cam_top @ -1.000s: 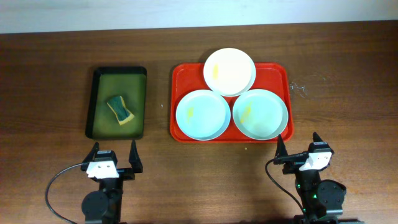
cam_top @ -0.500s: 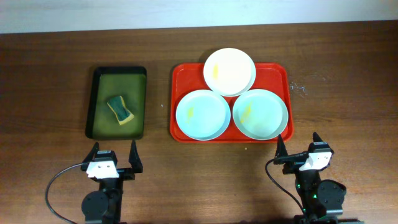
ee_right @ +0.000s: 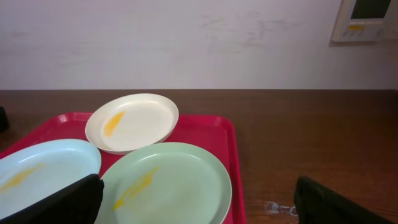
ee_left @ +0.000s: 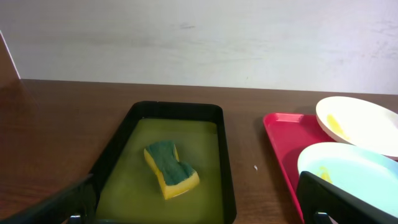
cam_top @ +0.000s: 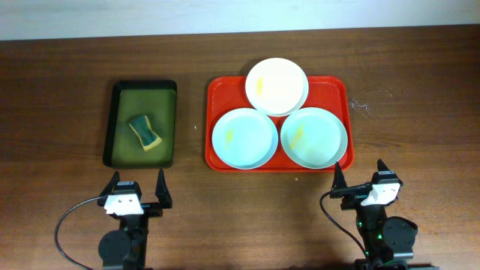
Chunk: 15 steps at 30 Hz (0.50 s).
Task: Clean dirty plates on tray and stack at the side
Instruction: 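Reach left gripper to the sponge in the dark tray and grasp it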
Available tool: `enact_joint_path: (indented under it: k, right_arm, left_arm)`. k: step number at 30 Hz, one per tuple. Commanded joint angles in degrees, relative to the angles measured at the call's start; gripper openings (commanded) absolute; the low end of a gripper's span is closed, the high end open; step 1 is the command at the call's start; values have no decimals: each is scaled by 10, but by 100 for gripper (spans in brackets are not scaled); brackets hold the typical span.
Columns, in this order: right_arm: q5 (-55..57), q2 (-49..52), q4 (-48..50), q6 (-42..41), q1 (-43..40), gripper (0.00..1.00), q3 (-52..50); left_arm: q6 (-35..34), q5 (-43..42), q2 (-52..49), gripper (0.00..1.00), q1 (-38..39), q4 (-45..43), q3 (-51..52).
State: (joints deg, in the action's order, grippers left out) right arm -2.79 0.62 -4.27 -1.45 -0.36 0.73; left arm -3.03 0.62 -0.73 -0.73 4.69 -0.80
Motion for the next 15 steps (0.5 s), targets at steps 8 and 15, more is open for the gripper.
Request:
enact_joint_path:
  k: [8,15]
  right_arm:
    - [5,-4,-1,0,3,98,-4]
    - [5,-4,-1,0,3,98,-4]
  left_arm:
    - [-32,-80,1,99,-1,-58,3]
    - [-42,-339,1,99,-1,-339,3]
